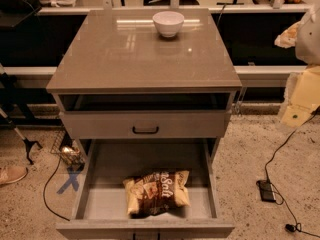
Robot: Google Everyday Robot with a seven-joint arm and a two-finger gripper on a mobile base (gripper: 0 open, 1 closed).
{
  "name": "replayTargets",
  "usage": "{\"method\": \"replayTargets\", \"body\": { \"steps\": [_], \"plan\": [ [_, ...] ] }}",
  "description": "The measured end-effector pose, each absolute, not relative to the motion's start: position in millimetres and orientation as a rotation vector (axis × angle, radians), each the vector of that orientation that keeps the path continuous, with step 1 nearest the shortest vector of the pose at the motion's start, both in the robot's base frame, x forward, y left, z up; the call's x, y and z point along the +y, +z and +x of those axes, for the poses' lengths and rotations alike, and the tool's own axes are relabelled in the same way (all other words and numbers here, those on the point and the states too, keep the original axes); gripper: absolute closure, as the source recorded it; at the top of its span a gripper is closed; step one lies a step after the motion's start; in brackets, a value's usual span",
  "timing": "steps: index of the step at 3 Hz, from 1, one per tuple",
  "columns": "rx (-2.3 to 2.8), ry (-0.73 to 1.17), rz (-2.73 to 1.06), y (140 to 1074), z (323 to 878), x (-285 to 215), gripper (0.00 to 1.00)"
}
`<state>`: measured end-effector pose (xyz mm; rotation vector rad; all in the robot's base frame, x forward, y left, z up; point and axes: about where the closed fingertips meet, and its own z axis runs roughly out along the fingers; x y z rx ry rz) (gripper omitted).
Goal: Pick brown chip bag from middle drawer and place on counter
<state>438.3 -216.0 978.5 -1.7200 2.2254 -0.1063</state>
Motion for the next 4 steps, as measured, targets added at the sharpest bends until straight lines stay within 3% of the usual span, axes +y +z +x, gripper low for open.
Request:
{"method": "replayTargets", "body": {
  "steps": [2,3,4],
  "plan": [
    [2.216,-0.093,-1.71,977.7,438.8,-215.6,0.0],
    [2.218,0.083,-1.647,929.9,445.8,-221.2,0.0],
    [2.215,0.449,-1.402,854.3,445.4,-189.4,0.0]
  ]
}}
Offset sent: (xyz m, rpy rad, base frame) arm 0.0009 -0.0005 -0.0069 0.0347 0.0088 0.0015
